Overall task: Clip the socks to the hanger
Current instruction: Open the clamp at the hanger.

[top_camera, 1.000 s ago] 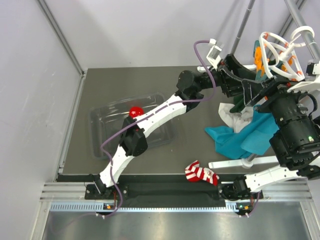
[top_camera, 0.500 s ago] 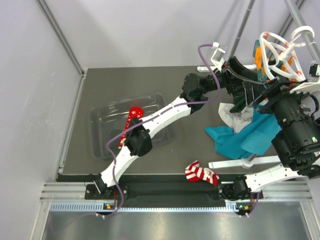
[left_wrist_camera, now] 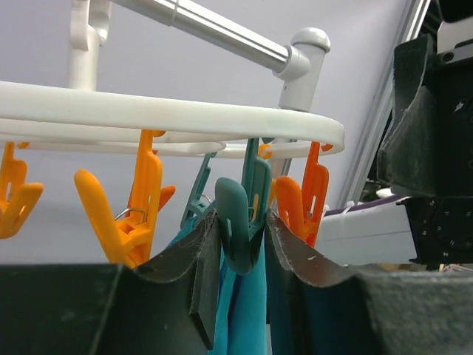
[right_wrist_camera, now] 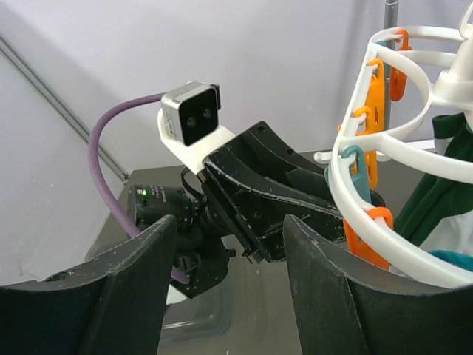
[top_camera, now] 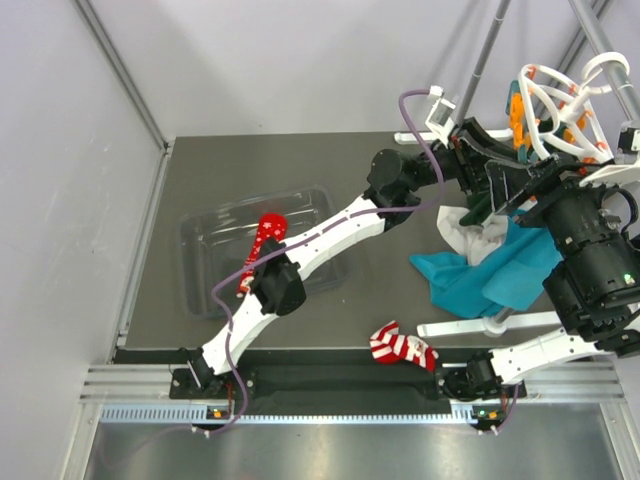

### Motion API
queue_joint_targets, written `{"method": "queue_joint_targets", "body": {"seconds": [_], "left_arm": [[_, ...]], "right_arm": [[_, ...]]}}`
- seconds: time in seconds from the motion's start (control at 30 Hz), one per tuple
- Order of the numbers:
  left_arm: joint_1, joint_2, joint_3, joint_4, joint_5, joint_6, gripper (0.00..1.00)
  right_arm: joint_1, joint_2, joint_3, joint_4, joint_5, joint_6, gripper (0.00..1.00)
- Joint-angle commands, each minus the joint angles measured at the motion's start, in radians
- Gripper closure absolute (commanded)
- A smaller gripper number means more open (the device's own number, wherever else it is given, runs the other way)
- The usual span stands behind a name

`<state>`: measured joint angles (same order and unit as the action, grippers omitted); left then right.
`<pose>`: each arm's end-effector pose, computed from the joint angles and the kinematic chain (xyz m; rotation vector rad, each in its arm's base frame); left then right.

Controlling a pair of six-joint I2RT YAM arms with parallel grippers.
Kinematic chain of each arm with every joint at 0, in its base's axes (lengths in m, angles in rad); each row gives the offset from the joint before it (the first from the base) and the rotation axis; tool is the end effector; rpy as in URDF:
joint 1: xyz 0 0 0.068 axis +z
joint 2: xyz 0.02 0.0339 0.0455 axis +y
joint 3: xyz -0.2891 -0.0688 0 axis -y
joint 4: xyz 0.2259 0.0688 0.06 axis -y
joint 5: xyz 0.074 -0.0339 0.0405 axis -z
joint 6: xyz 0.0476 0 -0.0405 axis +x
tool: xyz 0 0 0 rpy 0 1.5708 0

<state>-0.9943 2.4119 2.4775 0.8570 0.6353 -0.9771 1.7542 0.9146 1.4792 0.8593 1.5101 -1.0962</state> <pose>0.2624 -0.4554 0.4704 0.7505 0.7538 -2.0246 0.0442 0.0220 0.5902 0.1030 1.5215 0.4161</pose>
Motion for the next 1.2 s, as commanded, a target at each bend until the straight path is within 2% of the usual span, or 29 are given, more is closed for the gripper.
{"method": "queue_joint_targets", "body": {"seconds": [0.0, 0.07, 0.3, 0.4, 0.77, 1.17], "left_arm": [[-0.004, -0.077, -0.027, -0.016, 0.014, 0.047, 0.91], [-0.004, -0.127, -0.066, -0.056, 0.017, 0.101, 1.0], [-0.007, -0.344, -0.322, -0.255, -0.078, 0.348, 1.0], [-0.012, -0.41, -0.37, -0.334, -0.137, 0.449, 1.0], [-0.018, -0.45, -0.413, -0.414, -0.221, 0.581, 1.0], [-0.046, -0.485, -0.466, -0.438, -0.309, 0.73, 1.0]], "right_arm": [[0.019, 0.0, 0.003, 0.001, 0.277, 0.004, 0.41], [0.024, -0.005, -0.006, 0.0, 0.283, 0.007, 0.41], [0.027, -0.031, -0.043, -0.009, 0.283, 0.07, 0.5], [0.004, -0.025, -0.056, -0.014, 0.283, 0.078, 0.5], [-0.212, 0.073, 0.013, -0.009, 0.285, 0.03, 0.47], [-0.301, 0.075, 0.0, -0.009, 0.286, 0.107, 0.46]]}}
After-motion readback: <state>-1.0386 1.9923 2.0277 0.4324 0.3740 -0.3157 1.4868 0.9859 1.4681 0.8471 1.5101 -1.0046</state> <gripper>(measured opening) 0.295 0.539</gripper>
